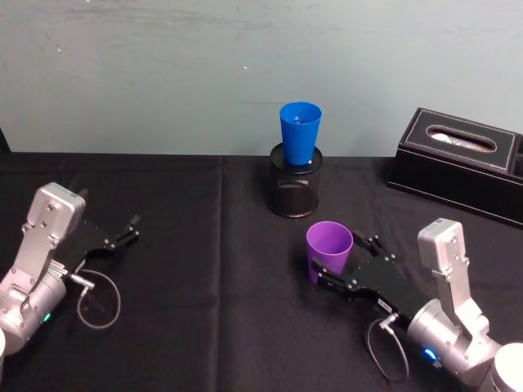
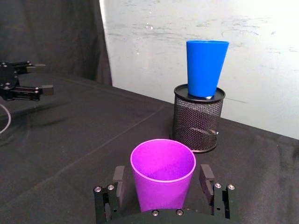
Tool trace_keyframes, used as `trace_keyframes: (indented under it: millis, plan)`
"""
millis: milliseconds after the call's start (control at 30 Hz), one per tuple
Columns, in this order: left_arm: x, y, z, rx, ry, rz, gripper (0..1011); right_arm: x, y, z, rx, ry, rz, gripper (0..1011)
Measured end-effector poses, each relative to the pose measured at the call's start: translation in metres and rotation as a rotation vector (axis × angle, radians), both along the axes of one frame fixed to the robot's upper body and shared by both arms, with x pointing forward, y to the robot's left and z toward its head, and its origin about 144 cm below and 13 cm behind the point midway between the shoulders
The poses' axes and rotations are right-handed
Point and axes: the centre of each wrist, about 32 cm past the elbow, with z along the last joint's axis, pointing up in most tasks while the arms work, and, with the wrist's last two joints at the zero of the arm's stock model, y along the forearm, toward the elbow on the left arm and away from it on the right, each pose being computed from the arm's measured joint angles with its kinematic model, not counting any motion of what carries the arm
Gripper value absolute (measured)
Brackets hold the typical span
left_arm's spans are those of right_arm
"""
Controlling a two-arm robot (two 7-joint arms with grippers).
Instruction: Pick up one cup with a gripper and tap it against the other cup.
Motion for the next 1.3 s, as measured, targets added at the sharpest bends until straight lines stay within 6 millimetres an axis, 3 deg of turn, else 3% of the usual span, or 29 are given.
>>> trace_keyframes:
  millis: [1300]
  plan:
    - [0.0,0.0,0.0,0.0,0.0,0.0,1011,0.022,0.006,-0.008,-0.002,0.003,0.008,1003]
